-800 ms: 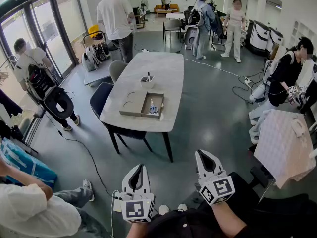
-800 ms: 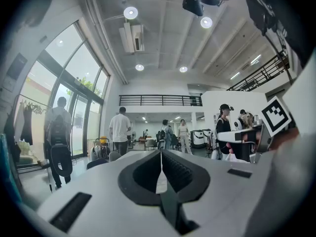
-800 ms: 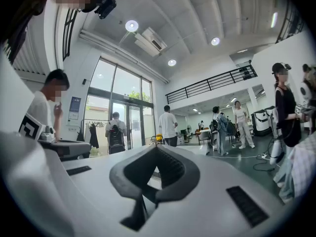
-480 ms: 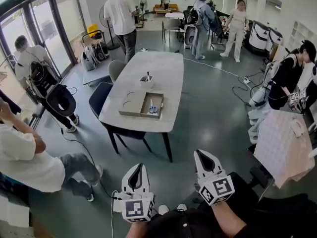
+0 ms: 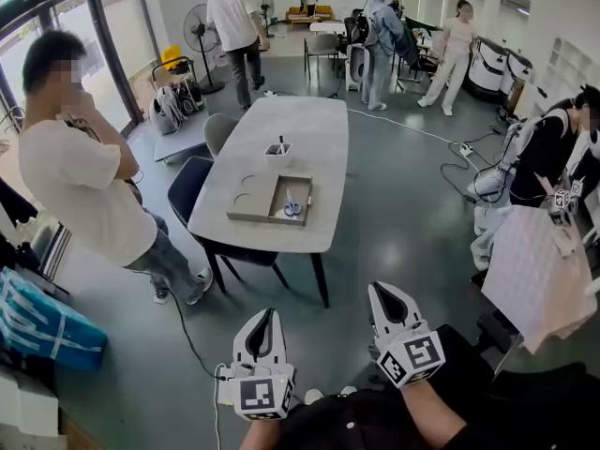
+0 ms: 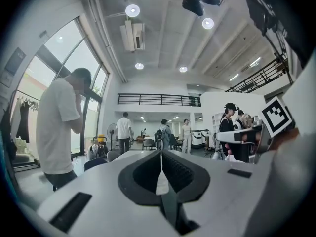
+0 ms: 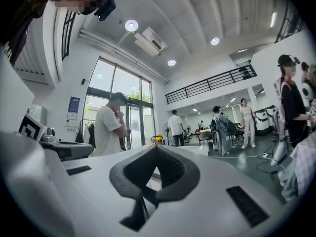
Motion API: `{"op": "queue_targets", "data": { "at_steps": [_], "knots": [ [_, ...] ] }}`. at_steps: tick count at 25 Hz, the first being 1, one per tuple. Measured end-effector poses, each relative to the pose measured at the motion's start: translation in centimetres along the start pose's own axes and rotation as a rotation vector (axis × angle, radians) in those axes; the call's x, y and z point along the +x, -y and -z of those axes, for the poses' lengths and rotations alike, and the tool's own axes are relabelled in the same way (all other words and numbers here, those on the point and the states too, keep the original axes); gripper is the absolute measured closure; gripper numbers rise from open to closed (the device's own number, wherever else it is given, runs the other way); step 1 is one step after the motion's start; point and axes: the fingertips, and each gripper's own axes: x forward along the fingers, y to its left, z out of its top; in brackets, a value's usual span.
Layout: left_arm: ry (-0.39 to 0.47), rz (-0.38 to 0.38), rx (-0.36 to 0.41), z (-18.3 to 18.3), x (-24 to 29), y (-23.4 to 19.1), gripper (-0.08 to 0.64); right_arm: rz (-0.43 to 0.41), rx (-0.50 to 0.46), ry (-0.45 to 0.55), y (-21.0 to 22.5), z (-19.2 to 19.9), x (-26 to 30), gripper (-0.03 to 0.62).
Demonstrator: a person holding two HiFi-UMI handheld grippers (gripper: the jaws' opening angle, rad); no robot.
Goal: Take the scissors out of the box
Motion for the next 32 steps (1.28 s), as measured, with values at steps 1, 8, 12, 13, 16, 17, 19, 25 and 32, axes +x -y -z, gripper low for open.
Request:
{"op": "queue_targets", "data": {
  "at_steps": [1, 8, 12, 13, 16, 17, 19, 25, 32],
  "knots": [
    [0.001, 0.003, 0.001, 0.0, 0.0, -0.4, 0.543, 0.003, 0.001, -0.001, -0.3, 0.1, 0.2, 0.595],
    [-0.003, 0.012, 0.000, 0.8, 0.4, -3.1, 0.543, 0.024, -0.001, -0.004, -1.9, 1.4, 1.5, 0.595],
    [-0.023, 0.015, -0.010, 1.4, 0.7, -4.1, 0.543, 0.036, -0.009, -0.027, -2.4, 2.1, 2.3, 0.595],
    [-0.025, 0.017, -0.012, 1.5, 0.8, -4.3, 0.543, 0.038, -0.012, -0.029, -2.5, 2.2, 2.6, 0.595],
    [-0.025, 0.018, -0.016, 1.8, 1.7, -5.1, 0.543, 0.036, -0.010, -0.034, -2.5, 2.5, 3.8, 0.595],
    [-0.025, 0.018, -0.016, 1.8, 2.2, -5.4, 0.543, 0.035, -0.011, -0.036, -2.4, 2.5, 4.2, 0.595],
    [-0.029, 0.017, -0.019, 1.9, 3.1, -5.7, 0.543, 0.033, -0.012, -0.040, -2.1, 2.6, 5.2, 0.595],
    [-0.031, 0.012, -0.024, 2.1, 6.0, -7.0, 0.543, 0.022, -0.012, -0.053, -1.1, 3.0, 8.4, 0.595],
    [-0.043, -0.003, -0.026, 2.1, 10.7, -8.1, 0.543, -0.001, -0.008, -0.070, 1.1, 3.4, 13.1, 0.595]
  ]
}}
